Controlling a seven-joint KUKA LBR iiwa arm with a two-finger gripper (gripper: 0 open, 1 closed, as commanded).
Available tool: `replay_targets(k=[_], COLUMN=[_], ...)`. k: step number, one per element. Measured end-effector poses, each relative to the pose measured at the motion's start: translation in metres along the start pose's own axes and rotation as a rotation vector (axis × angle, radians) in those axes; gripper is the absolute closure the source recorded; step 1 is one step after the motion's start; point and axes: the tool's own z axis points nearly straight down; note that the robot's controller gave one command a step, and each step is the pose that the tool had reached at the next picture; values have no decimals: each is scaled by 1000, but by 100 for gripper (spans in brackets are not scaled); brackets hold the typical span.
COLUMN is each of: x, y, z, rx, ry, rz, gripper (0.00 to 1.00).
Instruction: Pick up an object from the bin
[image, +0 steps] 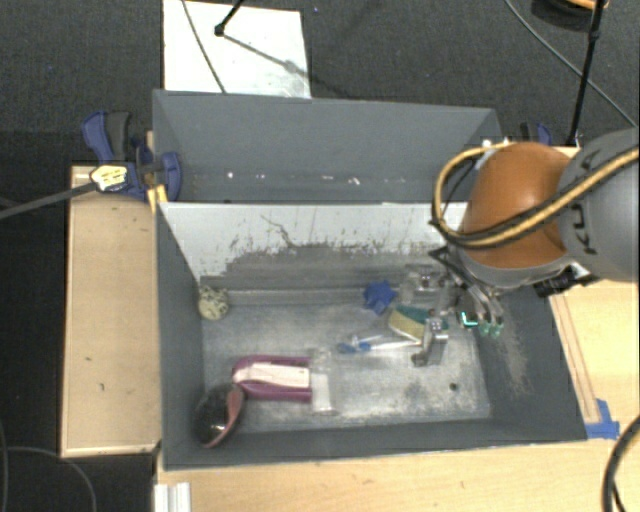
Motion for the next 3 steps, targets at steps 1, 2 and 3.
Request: replay_targets(k=[1, 2, 3], x=[-33, 4, 3], y=[-18, -4, -4], z=[70, 80, 80], rx=[1, 0, 1], ry=[-7, -4, -6], rz=[-25, -144, -144], gripper=[0, 0, 100])
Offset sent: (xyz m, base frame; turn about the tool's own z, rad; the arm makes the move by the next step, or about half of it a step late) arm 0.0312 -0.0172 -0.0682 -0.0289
